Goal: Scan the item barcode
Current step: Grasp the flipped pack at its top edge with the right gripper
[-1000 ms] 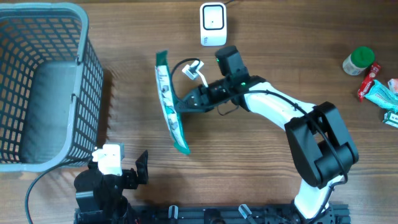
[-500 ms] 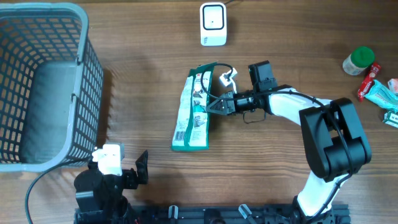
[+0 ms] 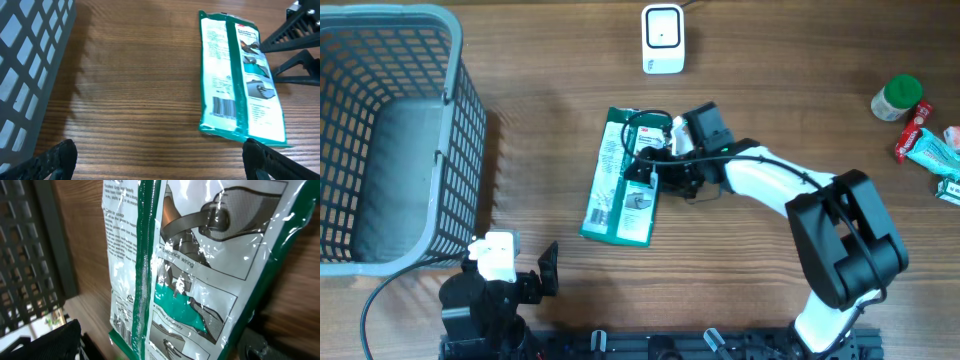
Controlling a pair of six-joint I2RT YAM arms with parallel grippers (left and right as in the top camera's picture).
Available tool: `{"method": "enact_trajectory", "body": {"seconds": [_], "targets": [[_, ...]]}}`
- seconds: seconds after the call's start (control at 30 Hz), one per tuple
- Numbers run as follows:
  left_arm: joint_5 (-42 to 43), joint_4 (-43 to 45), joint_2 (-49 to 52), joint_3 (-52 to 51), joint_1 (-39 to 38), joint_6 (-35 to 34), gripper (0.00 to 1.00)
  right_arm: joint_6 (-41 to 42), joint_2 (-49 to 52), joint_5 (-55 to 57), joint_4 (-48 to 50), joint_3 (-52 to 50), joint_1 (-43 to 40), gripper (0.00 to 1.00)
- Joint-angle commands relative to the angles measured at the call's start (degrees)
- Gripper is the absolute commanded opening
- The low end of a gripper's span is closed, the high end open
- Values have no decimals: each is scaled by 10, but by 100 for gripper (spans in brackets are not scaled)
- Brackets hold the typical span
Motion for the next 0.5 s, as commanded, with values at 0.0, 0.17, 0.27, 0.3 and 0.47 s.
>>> {"method": "enact_trajectory", "body": {"seconds": [0.0, 0.17, 0.27, 0.3, 0.47], "targets": [[1, 1, -2, -3, -2, -5, 100, 132, 104, 99, 10, -26, 11, 87], [1, 1, -2, -3, -2, -5, 100, 152, 155, 97, 35, 4, 11, 5], [1, 1, -2, -3, -2, -5, 100, 127, 105, 123, 10, 8, 7, 5], [1, 1, -2, -3, -2, -5, 100, 127, 85, 138, -15, 8, 3, 5], [1, 1, -2, -3, -2, -5, 100, 47, -120, 297, -190, 8, -5, 5]]}}
